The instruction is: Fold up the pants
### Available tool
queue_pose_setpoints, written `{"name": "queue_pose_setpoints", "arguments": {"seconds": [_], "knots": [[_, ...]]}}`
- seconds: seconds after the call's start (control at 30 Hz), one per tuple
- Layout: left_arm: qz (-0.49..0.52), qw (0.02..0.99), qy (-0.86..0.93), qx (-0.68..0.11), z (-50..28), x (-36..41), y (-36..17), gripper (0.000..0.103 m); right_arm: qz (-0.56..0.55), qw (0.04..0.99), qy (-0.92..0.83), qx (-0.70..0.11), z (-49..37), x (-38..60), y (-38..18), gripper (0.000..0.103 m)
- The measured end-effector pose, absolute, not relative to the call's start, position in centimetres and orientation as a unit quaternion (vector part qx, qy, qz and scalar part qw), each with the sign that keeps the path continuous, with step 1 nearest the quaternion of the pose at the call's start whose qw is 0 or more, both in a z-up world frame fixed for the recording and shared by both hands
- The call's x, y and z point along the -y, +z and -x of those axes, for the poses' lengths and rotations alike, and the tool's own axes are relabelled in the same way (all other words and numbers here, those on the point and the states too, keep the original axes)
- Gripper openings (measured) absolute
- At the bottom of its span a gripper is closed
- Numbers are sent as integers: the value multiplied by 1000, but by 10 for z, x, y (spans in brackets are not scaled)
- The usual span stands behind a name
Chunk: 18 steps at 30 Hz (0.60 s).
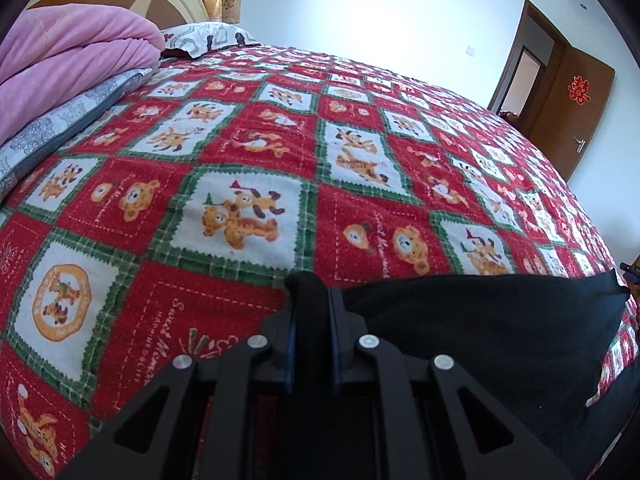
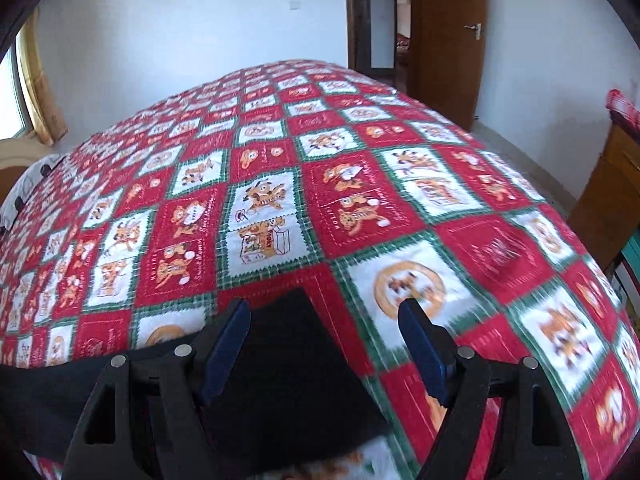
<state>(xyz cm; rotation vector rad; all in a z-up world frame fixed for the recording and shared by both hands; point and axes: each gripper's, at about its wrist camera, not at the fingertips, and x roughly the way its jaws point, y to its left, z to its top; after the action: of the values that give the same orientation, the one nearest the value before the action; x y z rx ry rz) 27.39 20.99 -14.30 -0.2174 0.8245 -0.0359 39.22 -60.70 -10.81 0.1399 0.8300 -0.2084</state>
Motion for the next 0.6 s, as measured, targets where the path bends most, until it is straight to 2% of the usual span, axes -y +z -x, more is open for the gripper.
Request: {"name": "queue_pose_setpoints", "arguments": {"seconds": [0.1,0.13,0.17,0.2,0.23,0.27,0.3,0.33,0.37,0.4,0.6], "knots": [[106,910,-19,-401,-275,-210,-144,14,-75,896,-90,-428,-411,610,-122,78],[107,910,-19,-401,-275,-210,-144,14,-77,891,-88,-439,-417,611,-127,73],[107,910,-19,-401,-275,-210,-144,14,-84,885,-80,-450,-421,613,-133,60],[106,910,-19,-401,-275,-210,-144,14,-90,880,-70,-461,-423,613,-139,57],[105,910,-18,-401,-275,-210,-144,14,-79,878,-71,-467,-424,611,-143,50],[104,910,-18,-401,-275,-210,-144,14,-67,878,-73,-468,-424,608,-145,37],[104,910,-17,-402,-275,-210,-144,14,-61,878,-71,-469,-424,607,-146,31],[103,910,-18,-402,-275,-210,-144,14,-67,879,-61,-468,-424,607,-146,20],[100,910,-17,-402,-276,-209,-144,14,-74,880,-55,-466,-423,608,-144,16],[98,909,-16,-404,-276,-209,-144,14,-70,881,-56,-464,-423,607,-142,7],[128,911,-23,-390,-276,-215,-132,13,-48,906,-77,-413,-422,595,-109,6]]}}
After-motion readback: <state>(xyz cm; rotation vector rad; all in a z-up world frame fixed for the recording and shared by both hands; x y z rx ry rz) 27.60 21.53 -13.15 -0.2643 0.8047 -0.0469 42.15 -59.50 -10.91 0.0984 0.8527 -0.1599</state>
